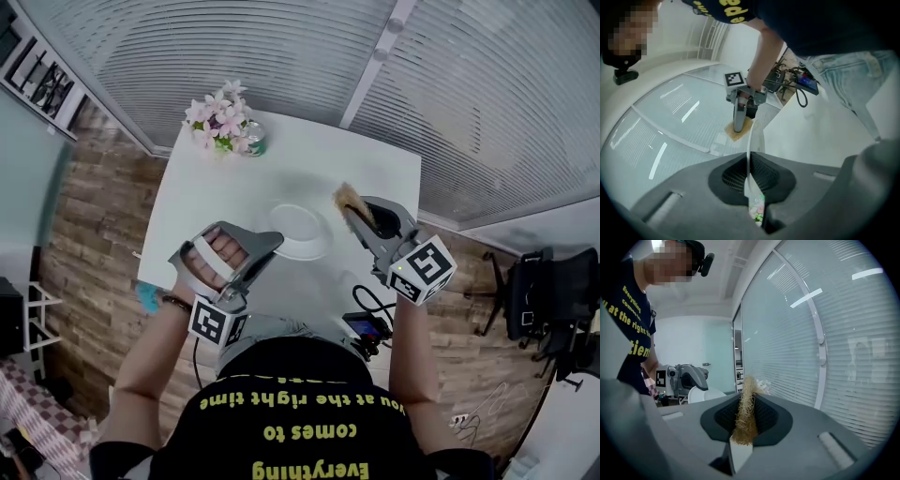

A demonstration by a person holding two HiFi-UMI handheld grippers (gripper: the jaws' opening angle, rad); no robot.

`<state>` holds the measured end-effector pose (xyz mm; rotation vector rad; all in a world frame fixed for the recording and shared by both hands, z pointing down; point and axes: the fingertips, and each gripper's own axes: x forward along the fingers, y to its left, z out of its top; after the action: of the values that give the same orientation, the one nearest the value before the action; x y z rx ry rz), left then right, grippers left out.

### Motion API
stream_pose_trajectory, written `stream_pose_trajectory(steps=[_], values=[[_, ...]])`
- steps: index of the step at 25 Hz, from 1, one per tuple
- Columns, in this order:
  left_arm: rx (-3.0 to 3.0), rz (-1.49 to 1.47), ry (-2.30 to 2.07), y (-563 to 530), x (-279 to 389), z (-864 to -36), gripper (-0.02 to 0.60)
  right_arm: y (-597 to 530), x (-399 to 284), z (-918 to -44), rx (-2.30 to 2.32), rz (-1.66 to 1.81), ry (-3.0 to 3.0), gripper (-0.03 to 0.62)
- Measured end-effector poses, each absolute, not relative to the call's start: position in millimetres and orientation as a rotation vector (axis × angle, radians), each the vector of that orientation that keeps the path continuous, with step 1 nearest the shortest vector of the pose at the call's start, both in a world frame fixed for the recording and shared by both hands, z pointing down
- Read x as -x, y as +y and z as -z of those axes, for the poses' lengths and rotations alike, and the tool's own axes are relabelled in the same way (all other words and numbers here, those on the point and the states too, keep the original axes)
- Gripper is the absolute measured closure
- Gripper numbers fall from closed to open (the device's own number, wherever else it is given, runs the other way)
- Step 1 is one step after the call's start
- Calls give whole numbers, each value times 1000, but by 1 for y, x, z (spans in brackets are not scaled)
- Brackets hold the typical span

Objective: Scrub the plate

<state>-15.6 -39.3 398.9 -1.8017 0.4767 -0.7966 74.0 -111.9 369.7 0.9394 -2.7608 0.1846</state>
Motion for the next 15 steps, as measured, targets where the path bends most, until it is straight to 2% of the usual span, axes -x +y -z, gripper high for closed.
stream_pose_trajectory(steps=[15], values=[[1669, 748, 365, -28, -6, -384, 574, -115, -30, -365, -592, -185, -2752, 542]])
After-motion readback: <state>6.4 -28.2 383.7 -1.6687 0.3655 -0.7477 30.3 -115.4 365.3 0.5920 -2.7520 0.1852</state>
